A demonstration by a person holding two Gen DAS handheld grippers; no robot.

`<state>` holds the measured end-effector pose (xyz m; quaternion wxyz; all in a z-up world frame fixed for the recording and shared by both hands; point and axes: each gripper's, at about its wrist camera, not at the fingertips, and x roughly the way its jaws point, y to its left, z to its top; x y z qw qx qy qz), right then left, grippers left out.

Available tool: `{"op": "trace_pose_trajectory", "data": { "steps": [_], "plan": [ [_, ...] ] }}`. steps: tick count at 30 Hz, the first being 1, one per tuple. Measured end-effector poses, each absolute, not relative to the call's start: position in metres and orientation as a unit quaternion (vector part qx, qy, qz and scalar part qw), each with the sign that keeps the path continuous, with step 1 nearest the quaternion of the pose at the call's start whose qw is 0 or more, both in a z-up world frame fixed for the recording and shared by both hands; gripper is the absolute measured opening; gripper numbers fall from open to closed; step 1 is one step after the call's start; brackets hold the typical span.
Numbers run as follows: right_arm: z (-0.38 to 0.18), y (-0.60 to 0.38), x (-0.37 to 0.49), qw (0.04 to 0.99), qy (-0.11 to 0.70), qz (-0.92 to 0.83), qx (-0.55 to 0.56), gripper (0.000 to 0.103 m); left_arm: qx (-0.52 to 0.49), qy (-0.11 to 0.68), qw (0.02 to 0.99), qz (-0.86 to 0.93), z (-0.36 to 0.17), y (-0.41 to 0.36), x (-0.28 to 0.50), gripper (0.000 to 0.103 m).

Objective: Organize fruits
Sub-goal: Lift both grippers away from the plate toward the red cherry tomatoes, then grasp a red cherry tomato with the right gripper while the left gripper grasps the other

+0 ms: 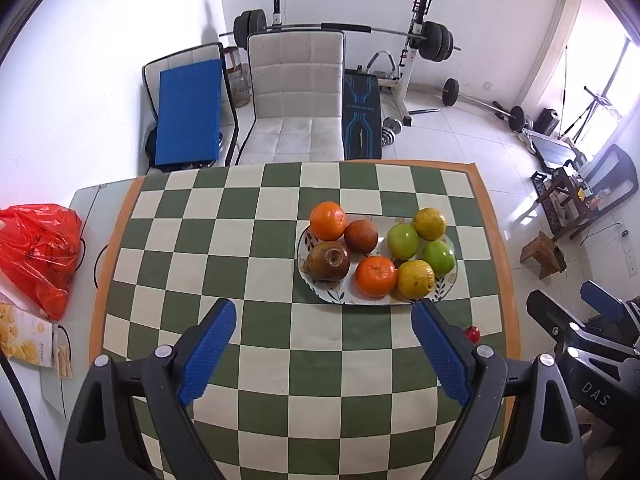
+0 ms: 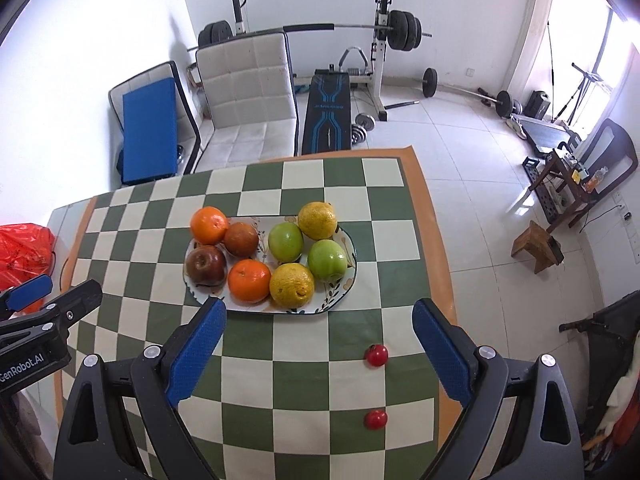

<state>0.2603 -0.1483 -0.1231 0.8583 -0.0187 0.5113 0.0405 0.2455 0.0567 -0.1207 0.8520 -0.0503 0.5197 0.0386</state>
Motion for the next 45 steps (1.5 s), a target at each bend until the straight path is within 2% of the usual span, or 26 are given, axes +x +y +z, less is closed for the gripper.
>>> {"op": "trace_pose_trajectory", "data": {
  "steps": [15,27,28,29,31,36,42,45],
  "plan": [
    [-0.045,-0.157,0.195,0.885,0.462,0.052,-0.006,0.096,-0.035,0.489,0.871,0.022,-0.076,0.040,0.203,0.090],
    [-0.049,-0.164,0.189,0.879,0.472,0.060,0.009,0.096,-0.039,0.501,0.864,0.026,-0.089,0.034,0.204,0.090],
    [-0.050,-0.165,0.190,0.878,0.474,0.061,0.012,0.096,-0.038,0.506,0.861,0.025,-0.093,0.034,0.207,0.092],
    [-0.053,-0.166,0.192,0.878,0.475,0.062,0.016,0.096,-0.033,0.511,0.859,0.027,-0.098,0.032,0.211,0.103],
    [-0.060,-0.172,0.196,0.875,0.478,0.063,0.029,0.096,-0.026,0.517,0.855,0.033,-0.108,0.031,0.218,0.103],
    [-0.122,-0.204,0.216,0.842,0.534,0.035,0.064,0.097,0.005,0.549,0.834,0.046,-0.152,0.021,0.238,0.103],
    [-0.265,-0.253,0.214,0.757,0.645,-0.019,0.104,0.095,0.067,0.611,0.788,0.037,-0.226,-0.014,0.258,0.103],
    [-0.322,-0.270,0.205,0.723,0.677,-0.031,0.135,0.081,0.093,0.634,0.768,0.018,-0.252,-0.036,0.265,0.103]
  ]
}}
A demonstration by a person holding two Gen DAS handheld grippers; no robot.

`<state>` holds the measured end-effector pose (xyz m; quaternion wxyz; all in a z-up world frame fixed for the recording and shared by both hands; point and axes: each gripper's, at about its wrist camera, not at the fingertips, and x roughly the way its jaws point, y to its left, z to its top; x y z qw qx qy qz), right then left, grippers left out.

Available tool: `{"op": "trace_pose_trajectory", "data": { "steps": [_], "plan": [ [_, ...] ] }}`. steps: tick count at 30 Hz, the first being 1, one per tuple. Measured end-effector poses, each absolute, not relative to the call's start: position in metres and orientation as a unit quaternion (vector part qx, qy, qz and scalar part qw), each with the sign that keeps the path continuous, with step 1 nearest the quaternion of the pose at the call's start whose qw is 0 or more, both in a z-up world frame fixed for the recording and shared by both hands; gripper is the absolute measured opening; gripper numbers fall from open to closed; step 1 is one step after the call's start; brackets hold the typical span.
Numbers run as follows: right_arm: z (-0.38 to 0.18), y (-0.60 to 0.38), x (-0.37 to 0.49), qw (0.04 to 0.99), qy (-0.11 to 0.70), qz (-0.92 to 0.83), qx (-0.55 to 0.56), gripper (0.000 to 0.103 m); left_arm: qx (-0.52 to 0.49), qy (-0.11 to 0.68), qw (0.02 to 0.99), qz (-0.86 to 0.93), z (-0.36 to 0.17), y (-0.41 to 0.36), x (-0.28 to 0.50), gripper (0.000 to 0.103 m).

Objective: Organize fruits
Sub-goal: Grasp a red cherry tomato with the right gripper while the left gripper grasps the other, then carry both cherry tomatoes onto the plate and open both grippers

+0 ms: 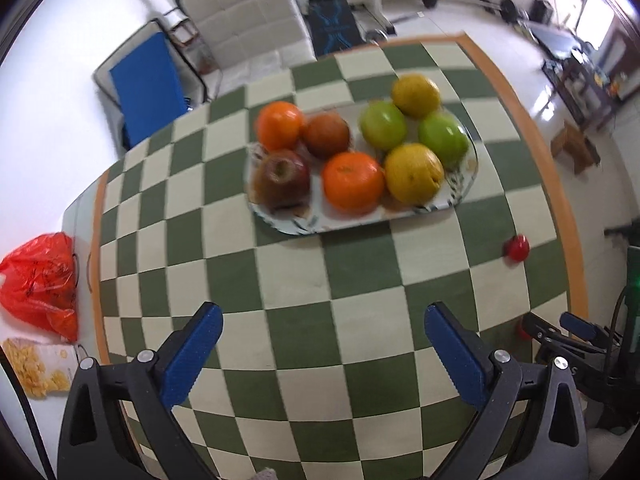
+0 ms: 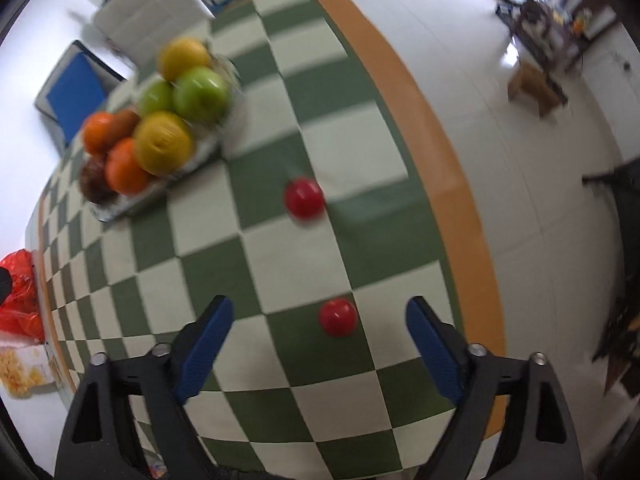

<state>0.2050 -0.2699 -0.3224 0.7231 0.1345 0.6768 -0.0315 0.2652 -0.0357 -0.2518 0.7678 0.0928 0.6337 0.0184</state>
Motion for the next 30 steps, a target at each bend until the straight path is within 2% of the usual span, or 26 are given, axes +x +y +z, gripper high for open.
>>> {"op": "trace_pose_trajectory", "data": {
  "steps": [4,8,9,16,19,21,24,26,27,29,30],
  "plan": [
    [-0.363,-0.277,0.197,0.708,0.689,-0.038,0.150,0.066,0.106,0.658,0.746,-0.008,-0.277,-0.061,0.277,0.103],
    [-0.379,-0.276,0.195,0.707,0.690,-0.029,0.154,0.036,0.090,0.680,0.726,-0.042,-0.293,-0.084,0.288,0.103],
    [-0.376,-0.273,0.196,0.712,0.687,-0.022,0.145,0.031,0.084,0.686,0.721,-0.051,-0.297,-0.091,0.291,0.103],
    [-0.346,-0.302,0.191,0.735,0.654,-0.046,0.173,0.030,0.062,0.709,0.692,-0.121,-0.336,-0.150,0.317,0.103],
    [-0.335,-0.327,0.189,0.739,0.645,-0.071,0.184,0.030,0.060,0.714,0.683,-0.141,-0.349,-0.169,0.323,0.091],
    [-0.333,-0.341,0.188,0.737,0.643,-0.086,0.188,0.030,0.063,0.718,0.676,-0.154,-0.355,-0.181,0.326,0.074],
    [-0.329,-0.356,0.185,0.736,0.642,-0.101,0.192,0.030,0.070,0.721,0.670,-0.165,-0.361,-0.192,0.328,0.055],
    [-0.328,-0.366,0.182,0.736,0.639,-0.109,0.193,0.030,0.069,0.720,0.668,-0.175,-0.363,-0.197,0.328,0.047],
    [-0.327,-0.368,0.181,0.736,0.639,-0.112,0.195,0.030,0.069,0.719,0.669,-0.178,-0.363,-0.198,0.328,0.038],
    [-0.329,-0.368,0.181,0.735,0.638,-0.116,0.196,0.030,0.071,0.715,0.670,-0.185,-0.362,-0.200,0.327,0.027],
    [-0.327,-0.368,0.180,0.735,0.638,-0.117,0.197,0.030,0.073,0.714,0.671,-0.186,-0.361,-0.200,0.326,0.027]
  ]
}}
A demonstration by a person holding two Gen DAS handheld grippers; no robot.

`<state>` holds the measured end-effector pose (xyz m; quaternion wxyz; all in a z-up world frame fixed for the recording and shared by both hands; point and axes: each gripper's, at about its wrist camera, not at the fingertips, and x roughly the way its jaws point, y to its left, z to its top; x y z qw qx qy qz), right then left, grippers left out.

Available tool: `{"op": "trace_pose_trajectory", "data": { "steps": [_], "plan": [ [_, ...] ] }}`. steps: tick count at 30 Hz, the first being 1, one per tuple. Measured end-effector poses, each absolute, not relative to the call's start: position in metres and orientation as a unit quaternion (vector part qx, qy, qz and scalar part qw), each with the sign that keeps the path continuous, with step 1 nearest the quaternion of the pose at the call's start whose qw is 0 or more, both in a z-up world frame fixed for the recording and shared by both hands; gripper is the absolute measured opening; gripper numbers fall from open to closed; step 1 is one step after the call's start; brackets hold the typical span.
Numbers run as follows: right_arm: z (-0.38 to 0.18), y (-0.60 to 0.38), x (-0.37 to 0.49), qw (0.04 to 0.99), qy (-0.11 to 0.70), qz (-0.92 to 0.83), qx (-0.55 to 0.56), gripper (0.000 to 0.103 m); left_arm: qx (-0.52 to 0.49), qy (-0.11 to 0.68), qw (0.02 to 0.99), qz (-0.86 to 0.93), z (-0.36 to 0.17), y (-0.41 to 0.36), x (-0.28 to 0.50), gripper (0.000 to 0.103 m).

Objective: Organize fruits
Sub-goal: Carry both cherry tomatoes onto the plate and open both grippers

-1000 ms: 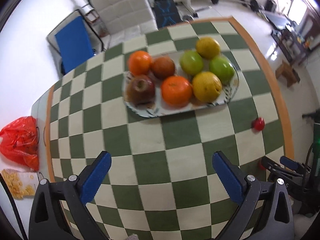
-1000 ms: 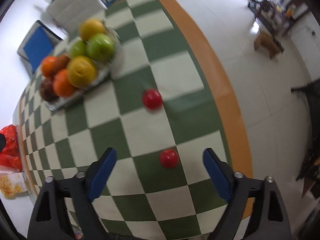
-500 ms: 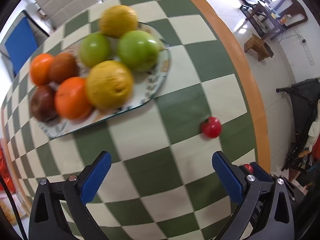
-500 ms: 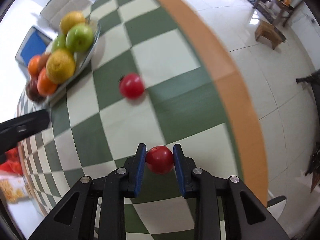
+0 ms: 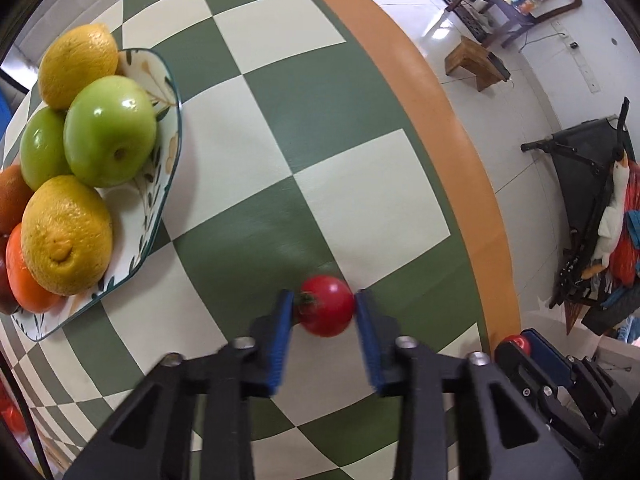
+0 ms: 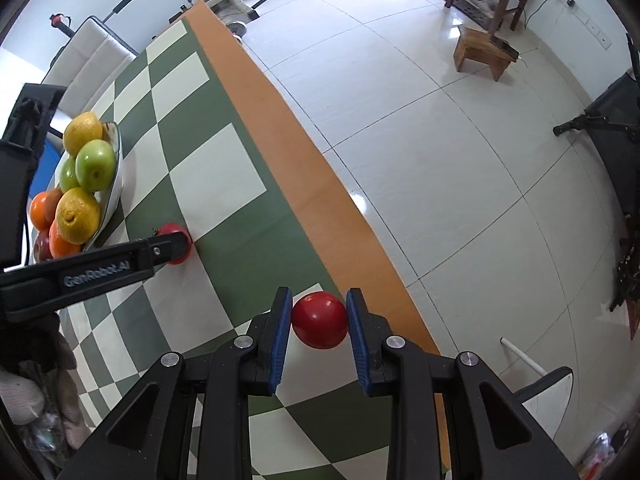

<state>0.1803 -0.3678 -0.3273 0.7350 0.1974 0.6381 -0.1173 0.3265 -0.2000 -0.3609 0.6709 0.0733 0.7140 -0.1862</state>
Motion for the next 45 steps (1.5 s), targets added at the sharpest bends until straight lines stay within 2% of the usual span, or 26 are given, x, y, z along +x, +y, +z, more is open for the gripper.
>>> {"op": "trace_pose_trajectory", "data": {
  "steps": [10,22,26,33,36,45],
  "plan": [
    [-0.327,-0.354,0.195,0.742,0.636,-0.105,0.185,0.030,0.022,0.696,0.692,-0.190,-0.334,-0.156,0.318,0.027],
    [-0.312,-0.273,0.229,0.750,0.627,0.018,0.209,0.030,-0.137,0.669,0.725,-0.090,-0.281,0.017,0.309,0.027],
    [-0.319,-0.230,0.254,0.735,0.625,0.087,0.248,0.030,-0.220,0.671,0.707,-0.044,-0.297,0.069,0.324,0.027],
    [-0.351,-0.178,0.293,0.688,0.619,0.146,0.350,0.030,-0.314,0.676,0.667,-0.012,-0.327,0.109,0.342,0.027],
    [-0.349,-0.164,0.302,0.704,0.610,0.149,0.332,0.030,-0.325,0.678,0.659,-0.011,-0.333,0.112,0.347,0.027],
    [-0.331,-0.216,0.302,0.728,0.566,0.089,0.376,0.030,-0.353,0.684,0.638,-0.008,-0.349,0.117,0.351,0.027]
  ]
}}
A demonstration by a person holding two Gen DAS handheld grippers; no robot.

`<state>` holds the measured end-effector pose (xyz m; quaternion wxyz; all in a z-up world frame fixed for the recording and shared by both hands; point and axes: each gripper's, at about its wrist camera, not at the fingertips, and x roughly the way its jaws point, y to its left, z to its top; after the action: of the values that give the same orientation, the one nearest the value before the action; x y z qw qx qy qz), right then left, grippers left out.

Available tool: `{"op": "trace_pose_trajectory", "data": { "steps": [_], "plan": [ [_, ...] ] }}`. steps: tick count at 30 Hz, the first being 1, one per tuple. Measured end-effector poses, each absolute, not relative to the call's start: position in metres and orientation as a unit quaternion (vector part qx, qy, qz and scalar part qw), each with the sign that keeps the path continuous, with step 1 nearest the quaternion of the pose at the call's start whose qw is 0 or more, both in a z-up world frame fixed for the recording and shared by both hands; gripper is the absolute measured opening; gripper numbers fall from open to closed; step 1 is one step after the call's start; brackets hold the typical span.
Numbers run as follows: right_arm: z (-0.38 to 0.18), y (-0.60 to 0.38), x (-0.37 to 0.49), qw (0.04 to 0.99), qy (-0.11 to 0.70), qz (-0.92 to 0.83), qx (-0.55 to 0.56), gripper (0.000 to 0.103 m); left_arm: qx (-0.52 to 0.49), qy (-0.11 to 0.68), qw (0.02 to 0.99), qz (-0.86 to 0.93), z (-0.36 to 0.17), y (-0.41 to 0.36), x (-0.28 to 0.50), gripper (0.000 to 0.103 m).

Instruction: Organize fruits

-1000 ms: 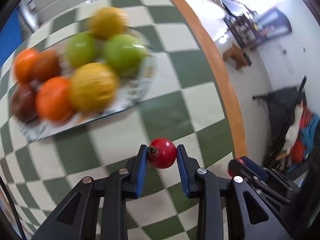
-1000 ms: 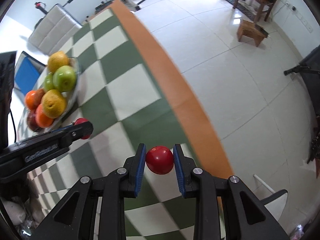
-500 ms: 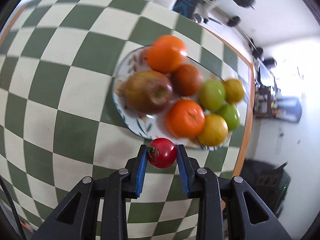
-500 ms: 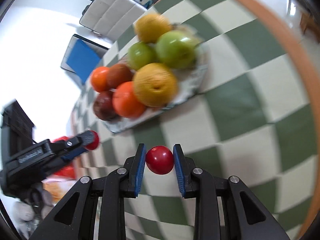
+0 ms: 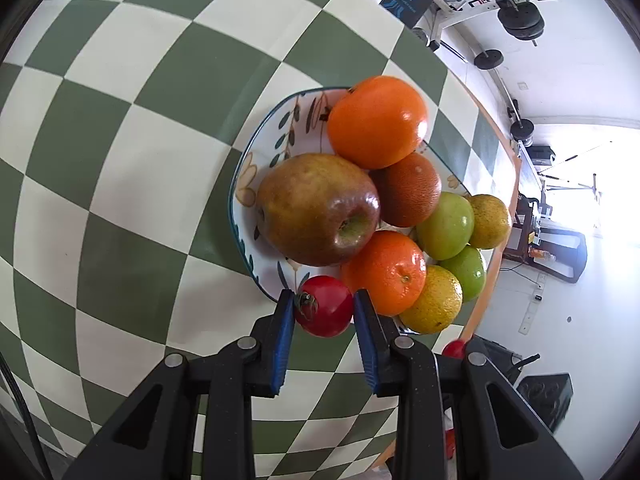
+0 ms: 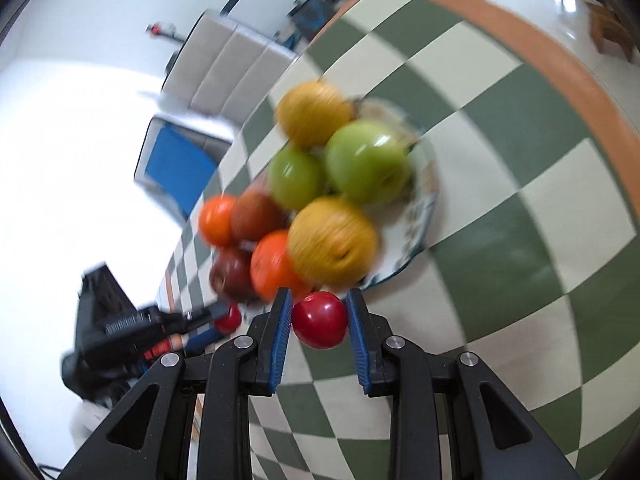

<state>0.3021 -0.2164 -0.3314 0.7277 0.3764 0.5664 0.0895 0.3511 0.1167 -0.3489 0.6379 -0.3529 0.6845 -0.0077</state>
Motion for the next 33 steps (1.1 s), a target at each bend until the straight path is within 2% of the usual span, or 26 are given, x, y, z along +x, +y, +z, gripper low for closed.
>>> {"op": "trace_pose_trajectory", "data": {
  "steps": [10,13,14,15,16,18,21,23,28,33],
  "plan": [
    [-0.356,-0.239,0.335,0.708,0.569,0.052,0.416,0.033,-0.357,0.698,0.621,0.004,-0.357,0.120,0.349,0.028],
    [-0.358,-0.236,0.337,0.703,0.578,0.049,0.412,0.048,-0.349,0.697,0.627,0.009,-0.354,0.116,0.353,0.030],
    [-0.357,-0.236,0.337,0.703,0.579,0.049,0.410,0.053,-0.340,0.697,0.631,0.014,-0.351,0.117,0.353,0.036],
    [-0.356,-0.236,0.336,0.704,0.581,0.047,0.405,0.054,-0.333,0.696,0.636,0.016,-0.349,0.113,0.356,0.045],
    [-0.354,-0.239,0.336,0.706,0.585,0.043,0.396,0.056,-0.323,0.694,0.643,0.018,-0.345,0.112,0.356,0.050],
    [-0.343,-0.244,0.334,0.715,0.595,0.039,0.364,0.064,-0.281,0.690,0.666,0.031,-0.335,0.110,0.355,0.072],
    [-0.322,-0.234,0.333,0.743,0.611,0.027,0.274,0.080,-0.178,0.681,0.708,0.053,-0.317,0.099,0.350,0.092],
    [-0.310,-0.222,0.332,0.760,0.615,0.022,0.207,0.092,-0.114,0.678,0.723,0.067,-0.310,0.089,0.345,0.094],
    [-0.290,-0.190,0.325,0.784,0.617,0.012,0.066,0.097,-0.045,0.659,0.746,0.080,-0.300,0.075,0.329,0.097],
    [-0.274,-0.180,0.321,0.804,0.594,0.006,0.017,0.098,-0.044,0.641,0.762,0.081,-0.288,0.073,0.320,0.100]
  ]
}}
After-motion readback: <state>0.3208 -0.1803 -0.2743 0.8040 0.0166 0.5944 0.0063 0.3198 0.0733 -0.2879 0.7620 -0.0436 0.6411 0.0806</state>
